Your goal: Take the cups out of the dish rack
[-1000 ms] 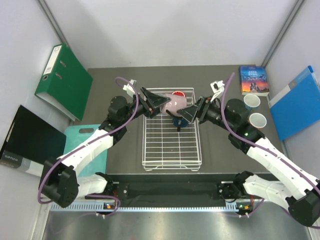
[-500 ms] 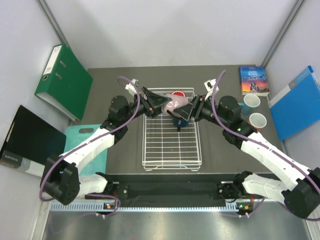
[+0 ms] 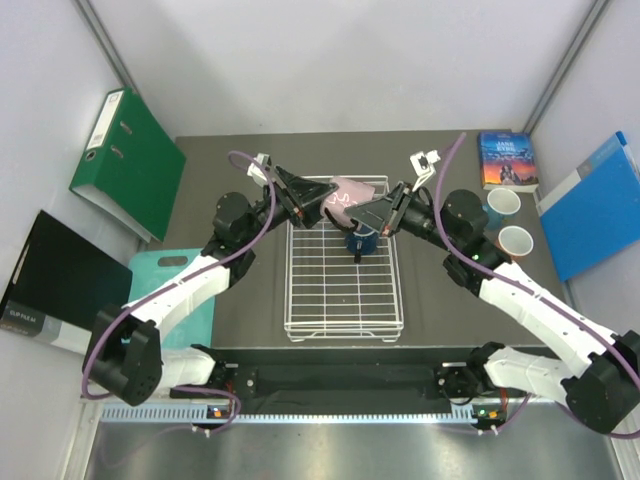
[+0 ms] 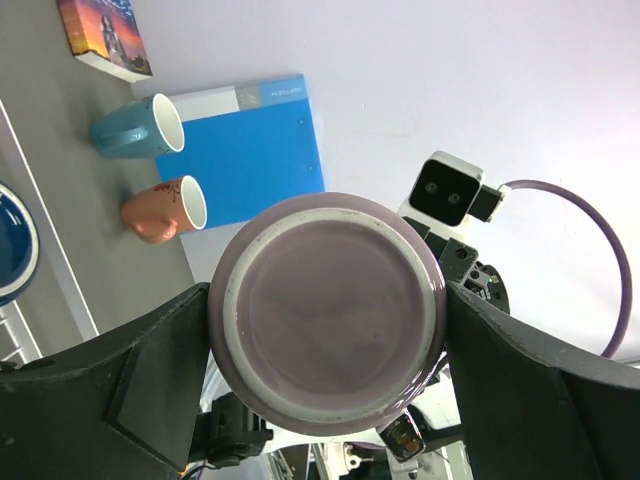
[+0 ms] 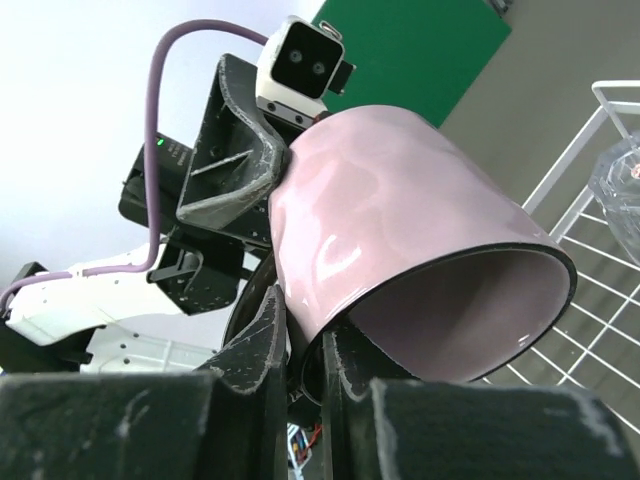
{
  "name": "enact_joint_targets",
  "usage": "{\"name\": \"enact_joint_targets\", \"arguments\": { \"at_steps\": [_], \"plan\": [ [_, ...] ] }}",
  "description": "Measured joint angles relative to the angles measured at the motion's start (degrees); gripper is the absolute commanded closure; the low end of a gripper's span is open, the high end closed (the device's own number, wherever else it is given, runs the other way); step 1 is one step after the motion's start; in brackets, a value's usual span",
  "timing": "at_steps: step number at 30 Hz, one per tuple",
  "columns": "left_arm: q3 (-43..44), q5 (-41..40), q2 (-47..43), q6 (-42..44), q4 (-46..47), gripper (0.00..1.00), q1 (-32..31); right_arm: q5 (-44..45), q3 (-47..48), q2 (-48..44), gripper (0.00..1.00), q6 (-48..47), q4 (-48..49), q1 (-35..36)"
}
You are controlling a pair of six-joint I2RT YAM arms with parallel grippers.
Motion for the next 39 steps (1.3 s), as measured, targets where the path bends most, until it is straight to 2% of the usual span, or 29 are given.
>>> {"name": "enact_joint_targets", "arguments": {
  "at_steps": [2, 4, 5, 10, 15, 18, 29, 33, 39],
  "plan": [
    [0.0, 0.24, 0.33, -0.46, 0.79, 0.98, 0.0, -0.15, 0.0, -0.2, 1.0, 0.02, 0.44, 0.0],
    [0.0, 0.5, 0.81, -0.61, 1.09, 0.84, -0.04, 0.15, -0.02, -0.44, 1.0, -0.07, -0.33, -0.02],
    [0.0, 0.66, 1.07, -0.63, 1.18, 0.64, -0.09, 0.48, -0.02, -0.68, 1.0, -0.22, -1.07, -0.02],
    [0.57, 2.29, 2.47, -0.59, 1.16, 0.21, -0.5, 2.23, 0.0, -2.93, 1.0, -1.4, -5.75, 0.0],
    [1.25, 3.85, 3.52, -0.59, 1.27, 0.01, -1.18, 4.2, 0.39, -5.86, 1.0, -2.97, -10.97, 0.07],
    [1.53, 3.89, 4.28, 0.9, 0.15, 0.01, -1.36, 5.97, 1.46, -7.04, 1.0, -5.7, -14.71, 0.37],
    [2.43, -3.13, 4.92, 4.63, -15.69, 0.01, 3.17, 22.05, 7.15, -8.57, 1.0, -13.97, -35.82, 0.11],
    [2.82, -7.39, 4.17, 5.75, -23.45, 0.01, 4.5, 32.63, 17.16, -4.24, 1.0, -15.19, -46.31, -0.42],
    [3.85, -15.08, -0.61, 7.32, -36.09, 0.01, 4.76, 43.01, 37.86, 12.09, 1.0, -13.62, -58.58, -6.4]
  ]
}}
